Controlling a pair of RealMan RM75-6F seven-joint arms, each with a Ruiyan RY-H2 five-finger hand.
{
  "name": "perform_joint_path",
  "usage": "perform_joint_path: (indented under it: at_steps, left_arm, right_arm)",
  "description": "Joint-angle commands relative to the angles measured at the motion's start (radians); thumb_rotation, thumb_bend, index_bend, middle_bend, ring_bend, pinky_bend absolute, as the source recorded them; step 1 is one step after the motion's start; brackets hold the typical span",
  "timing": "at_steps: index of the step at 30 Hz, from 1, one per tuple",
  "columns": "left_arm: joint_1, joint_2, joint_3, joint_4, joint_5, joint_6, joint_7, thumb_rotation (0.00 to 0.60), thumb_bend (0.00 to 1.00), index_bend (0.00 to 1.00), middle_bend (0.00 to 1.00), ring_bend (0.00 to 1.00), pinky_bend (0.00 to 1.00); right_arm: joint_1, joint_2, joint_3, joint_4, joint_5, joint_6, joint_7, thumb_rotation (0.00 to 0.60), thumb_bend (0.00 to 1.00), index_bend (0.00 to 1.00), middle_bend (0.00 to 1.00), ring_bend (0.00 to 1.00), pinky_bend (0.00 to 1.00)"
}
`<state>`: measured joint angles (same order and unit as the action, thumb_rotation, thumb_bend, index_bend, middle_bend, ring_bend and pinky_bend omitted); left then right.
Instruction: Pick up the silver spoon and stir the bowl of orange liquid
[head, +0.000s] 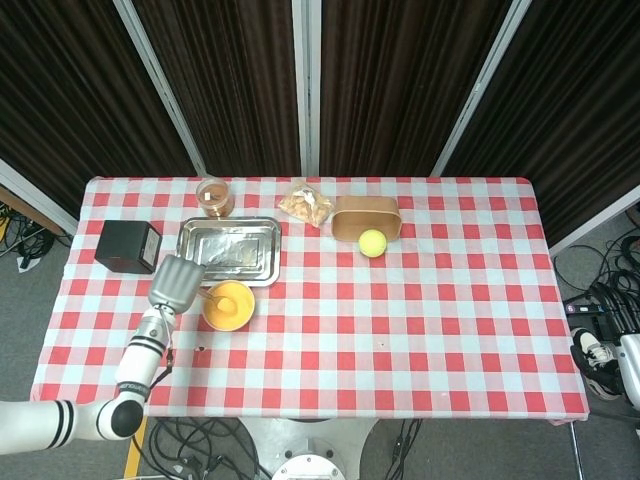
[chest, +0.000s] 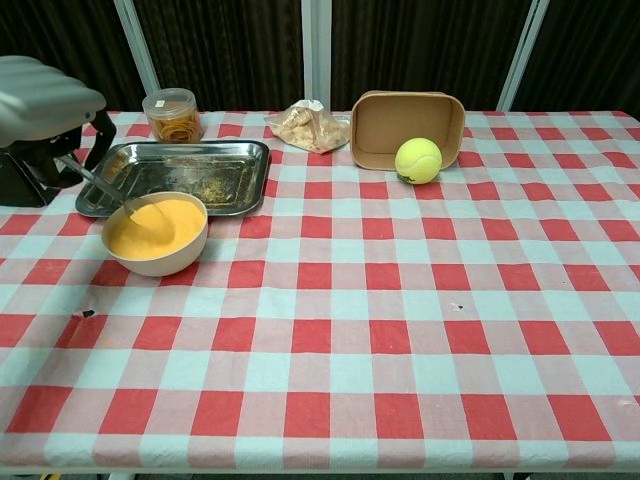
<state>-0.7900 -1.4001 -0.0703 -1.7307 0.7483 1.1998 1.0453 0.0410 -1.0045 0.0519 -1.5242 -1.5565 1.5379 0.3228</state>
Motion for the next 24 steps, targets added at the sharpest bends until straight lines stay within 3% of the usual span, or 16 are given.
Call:
perform_joint_path:
  at_steps: [1,14,19,24]
  left_arm:
    - [0.003,-0.042,0.043,0.031,0.089,0.093,0.077,0.600,0.41,0.66,0.99,0.97,0.98]
    - [0.027,-0.194,0.180,0.196,0.391,0.271,0.366,0.600,0.41,0.66,0.99,0.97,0.98]
    - [0.045,-0.220,0.184,0.249,0.452,0.282,0.405,0.600,0.41,0.66,0.99,0.97,0.98]
    - [0.056,-0.225,0.158,0.246,0.445,0.261,0.428,0.600,0.41,0.66,0.99,0.97,0.98]
  right_arm:
    - [0.000,0.000,0.000,-0.001,0.000,0.000,-0.001,0.600,0.27,0.00,0.05,0.00,0.00]
    - [-0.002,0.006,0.000,-0.014,-0.002,0.005,-0.012,0.600,0.27,0.00,0.05,0.00,0.00]
    - [-0.004,0.007,-0.001,-0.016,-0.002,0.006,-0.013,0.600,0.27,0.00,0.05,0.00,0.00]
    - [-0.004,0.007,-0.001,-0.015,-0.003,0.006,-0.012,0.600,0.27,0.00,0.05,0.00,0.00]
